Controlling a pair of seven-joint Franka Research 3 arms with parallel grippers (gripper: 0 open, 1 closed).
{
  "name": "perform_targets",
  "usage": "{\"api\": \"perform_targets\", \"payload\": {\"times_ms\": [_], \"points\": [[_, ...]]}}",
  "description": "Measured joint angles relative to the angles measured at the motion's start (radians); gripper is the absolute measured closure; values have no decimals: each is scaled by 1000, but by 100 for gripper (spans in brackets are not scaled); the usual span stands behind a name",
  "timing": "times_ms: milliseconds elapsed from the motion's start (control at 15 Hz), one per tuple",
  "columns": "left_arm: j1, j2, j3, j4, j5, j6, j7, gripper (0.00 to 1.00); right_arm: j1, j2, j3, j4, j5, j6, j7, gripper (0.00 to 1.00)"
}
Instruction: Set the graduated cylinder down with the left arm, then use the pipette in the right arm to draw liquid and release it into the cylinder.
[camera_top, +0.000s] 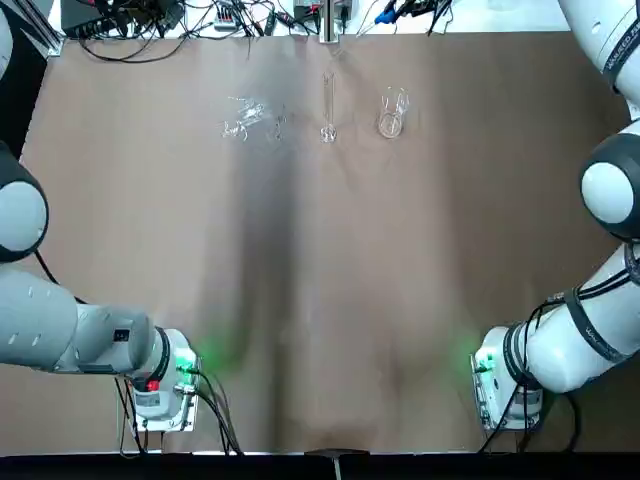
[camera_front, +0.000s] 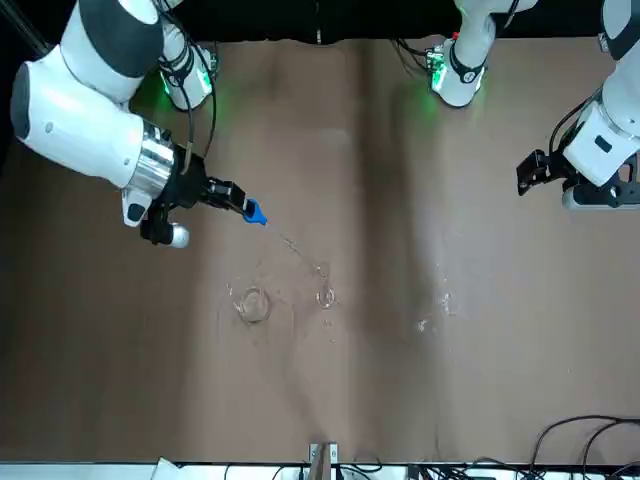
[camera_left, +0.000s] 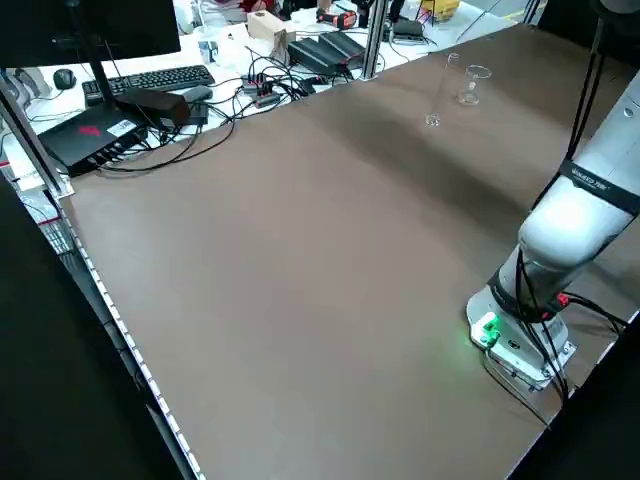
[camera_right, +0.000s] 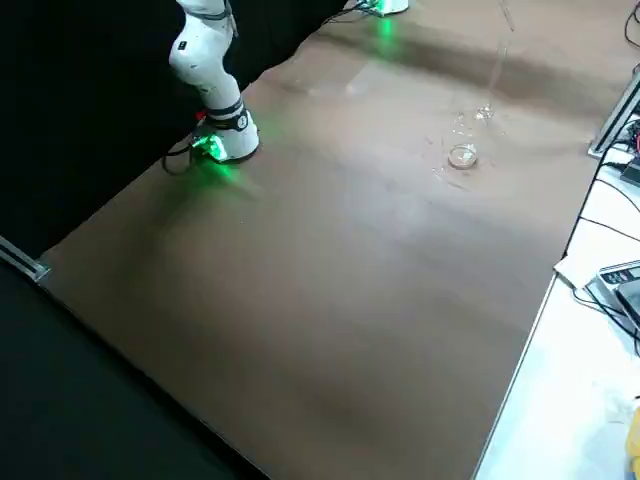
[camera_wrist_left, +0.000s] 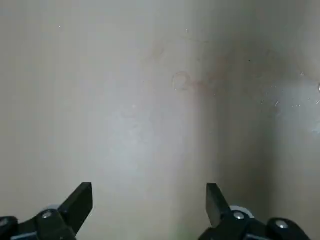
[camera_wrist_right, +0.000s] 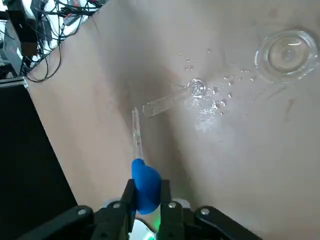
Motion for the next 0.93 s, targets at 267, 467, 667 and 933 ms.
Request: {"api": "perform_targets", "payload": {"times_ms": [267, 467, 667, 933], "points": [[0, 0, 0, 0, 0, 0, 0, 0, 8, 1, 0, 0, -8, 5, 6, 77], [0, 0, 0, 0, 0, 0, 0, 0, 12, 2, 0, -1, -16, 4, 6, 77], [0, 0, 0, 0, 0, 0, 0, 0, 16, 3, 0, -2, -44, 4, 6, 77], [0, 0, 0, 0, 0, 0, 0, 0, 29, 6, 0, -3, -76, 4, 6, 77]]}}
